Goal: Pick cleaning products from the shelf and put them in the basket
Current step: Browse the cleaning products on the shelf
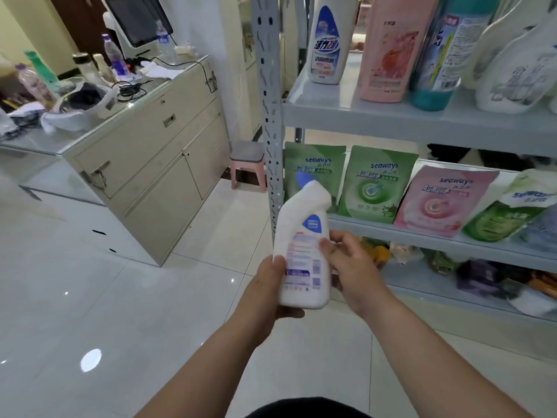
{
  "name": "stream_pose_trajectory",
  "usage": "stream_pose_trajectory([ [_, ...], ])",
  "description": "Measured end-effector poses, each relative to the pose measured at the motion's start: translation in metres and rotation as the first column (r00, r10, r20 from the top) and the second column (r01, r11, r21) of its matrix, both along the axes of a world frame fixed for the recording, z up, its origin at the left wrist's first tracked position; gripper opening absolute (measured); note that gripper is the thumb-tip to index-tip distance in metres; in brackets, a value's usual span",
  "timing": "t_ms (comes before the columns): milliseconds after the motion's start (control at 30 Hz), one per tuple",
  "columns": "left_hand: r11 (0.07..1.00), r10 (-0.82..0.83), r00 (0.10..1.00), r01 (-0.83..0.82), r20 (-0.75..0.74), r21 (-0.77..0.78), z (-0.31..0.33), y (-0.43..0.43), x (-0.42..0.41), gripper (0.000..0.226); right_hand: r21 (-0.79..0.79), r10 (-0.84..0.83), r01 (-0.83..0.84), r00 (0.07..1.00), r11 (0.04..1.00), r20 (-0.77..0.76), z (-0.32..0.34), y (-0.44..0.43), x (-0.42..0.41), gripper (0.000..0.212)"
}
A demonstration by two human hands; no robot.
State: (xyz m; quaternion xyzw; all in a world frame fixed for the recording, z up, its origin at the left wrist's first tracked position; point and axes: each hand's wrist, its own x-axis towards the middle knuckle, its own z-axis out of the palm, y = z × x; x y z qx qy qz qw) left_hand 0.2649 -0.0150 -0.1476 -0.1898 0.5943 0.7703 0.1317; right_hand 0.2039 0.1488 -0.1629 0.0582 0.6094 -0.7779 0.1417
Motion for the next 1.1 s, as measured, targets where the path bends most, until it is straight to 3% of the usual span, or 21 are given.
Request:
stream_pose_trajectory([
  [67, 0.94, 0.019, 0.979, -0.086, 0.203, 0.331, 0.003, -0.01, 0.002, 0.043, -0.158, 0.019, 0.0, 0.992, 0.988, 0.122, 0.0, -0.011, 0.001, 0.04],
  [133, 0.834, -0.105, 0.951, -0.076, 0.292, 0.547, 0.006, -0.022, 0.007, 0.059, -0.248, 0.066, -0.013, 0.976, 0.969, 0.207, 0.0, -0.022, 0.005, 0.057],
  [200, 0.738, -0.285, 0.92, 0.031, 0.27, 0.674, 0.01, -0.032, 0.013, 0.076, -0.27, 0.075, -0.005, 0.966, 0.963, 0.246, 0.0, -0.032, 0.01, 0.075],
  [267, 0.719, -0.379, 0.898, 0.134, 0.222, 0.682, 0.009, -0.041, 0.02, 0.078, -0.268, 0.09, -0.022, 0.966, 0.963, 0.244, 0.001, -0.042, 0.016, 0.088],
  [433, 0.881, -0.309, 0.946, 0.246, 0.098, 0.405, -0.006, -0.07, 0.032, 0.069, -0.164, -0.096, 0.108, 0.993, 0.981, 0.075, -0.001, -0.07, 0.029, 0.096],
  [533, 0.959, -0.264, 0.963, 0.267, -0.044, 0.096, -0.01, -0.083, 0.036, 0.034, -0.027, -0.111, 0.111, 0.994, 0.993, 0.005, -0.006, -0.079, 0.036, 0.086],
  [567, 0.968, -0.243, 0.969, 0.245, -0.044, 0.058, -0.013, -0.085, 0.037, 0.027, -0.008, -0.108, 0.108, 0.994, 0.994, -0.004, -0.006, -0.08, 0.039, 0.076],
  [700, 0.971, -0.098, 0.989, 0.071, 0.109, 0.227, -0.017, -0.085, 0.039, 0.021, 0.018, -0.148, 0.148, 0.989, 0.989, -0.031, -0.003, -0.081, 0.041, 0.041],
  [833, 0.976, -0.196, 0.981, 0.196, -0.006, 0.094, -0.018, -0.086, 0.035, 0.034, 0.059, -0.137, 0.141, 0.988, 0.988, -0.07, -0.004, -0.077, 0.047, 0.04],
  [967, 0.915, -0.278, 0.951, 0.22, -0.134, -0.338, -0.018, -0.094, 0.024, 0.051, 0.261, -0.11, 0.156, 0.977, 0.953, -0.183, 0.005, -0.062, 0.046, 0.028],
  [1033, 0.778, -0.359, 0.912, 0.176, -0.197, -0.603, -0.014, -0.093, 0.018, 0.053, 0.33, -0.141, 0.22, 0.959, 0.918, -0.248, 0.018, -0.048, 0.037, 0.025],
  [1100, 0.634, -0.465, 0.85, 0.126, -0.246, -0.763, -0.009, -0.086, 0.013, 0.049, 0.306, -0.152, 0.229, 0.954, 0.924, -0.257, 0.036, -0.032, 0.025, 0.026],
])
